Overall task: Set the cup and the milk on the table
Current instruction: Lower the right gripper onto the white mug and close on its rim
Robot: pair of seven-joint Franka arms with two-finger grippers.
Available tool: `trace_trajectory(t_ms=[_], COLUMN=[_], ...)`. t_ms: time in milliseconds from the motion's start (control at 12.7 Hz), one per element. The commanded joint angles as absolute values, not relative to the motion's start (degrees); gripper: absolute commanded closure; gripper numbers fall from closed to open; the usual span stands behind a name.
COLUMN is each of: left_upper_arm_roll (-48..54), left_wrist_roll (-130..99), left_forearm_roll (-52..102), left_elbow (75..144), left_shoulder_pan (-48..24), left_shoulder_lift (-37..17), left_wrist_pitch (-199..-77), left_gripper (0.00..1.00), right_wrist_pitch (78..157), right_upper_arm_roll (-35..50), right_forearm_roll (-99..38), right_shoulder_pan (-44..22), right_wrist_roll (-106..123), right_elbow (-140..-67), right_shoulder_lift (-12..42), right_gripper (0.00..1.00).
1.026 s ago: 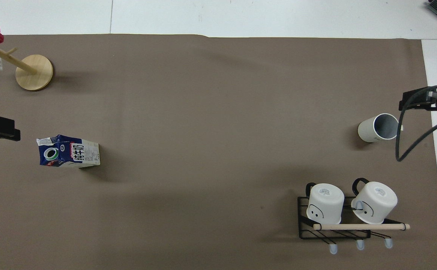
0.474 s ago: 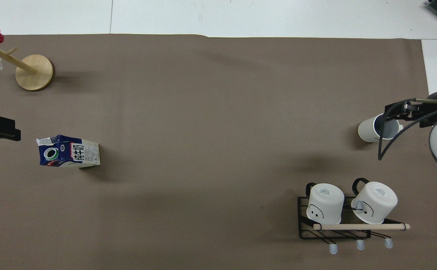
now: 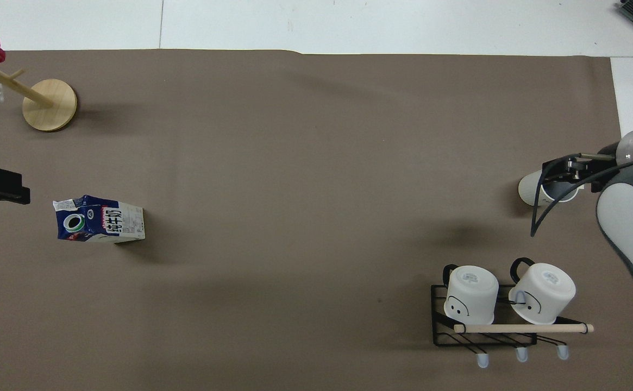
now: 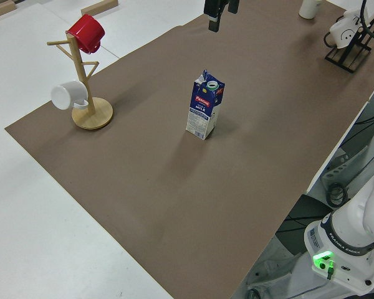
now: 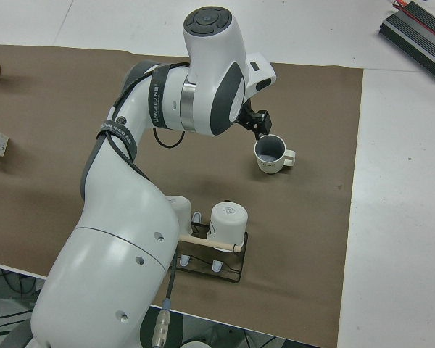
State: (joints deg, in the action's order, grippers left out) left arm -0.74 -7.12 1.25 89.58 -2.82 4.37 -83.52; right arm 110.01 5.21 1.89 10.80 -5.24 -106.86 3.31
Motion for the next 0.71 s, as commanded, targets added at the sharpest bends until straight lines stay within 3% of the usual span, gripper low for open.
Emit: trace_trajectory(t_ms=[0, 395, 632], left_upper_arm_roll=[-1.1, -1.1, -1.1], left_wrist_roll=[-7.5, -7.4, -7.3], left_forearm_roll=[0.6, 0.6, 0.7], left_elbow=[90.3, 92.2, 93.0], left_shoulder_pan=[-3.3, -3.4, -3.5], left_shoulder_lift=[5.4, 6.5, 7.0], left_wrist_pitch=[-82.6, -83.3, -83.7], left_gripper=[0.0, 0.0, 0.0], right_wrist_pitch=[112.3, 119.2, 124.4], right_upper_arm_roll=[5.4, 5.3, 5.3], right_forearm_roll=[1.9, 2.1, 2.9], right_shoulder_pan=[11.2, 11.9, 12.6], right_wrist_roll=[-3.7, -0.7, 1.1], right_elbow=[-109.2, -113.4, -113.2], right_shoulder_lift=[2.5, 3.2, 7.8], right_gripper=[0.0, 0.0, 0.0])
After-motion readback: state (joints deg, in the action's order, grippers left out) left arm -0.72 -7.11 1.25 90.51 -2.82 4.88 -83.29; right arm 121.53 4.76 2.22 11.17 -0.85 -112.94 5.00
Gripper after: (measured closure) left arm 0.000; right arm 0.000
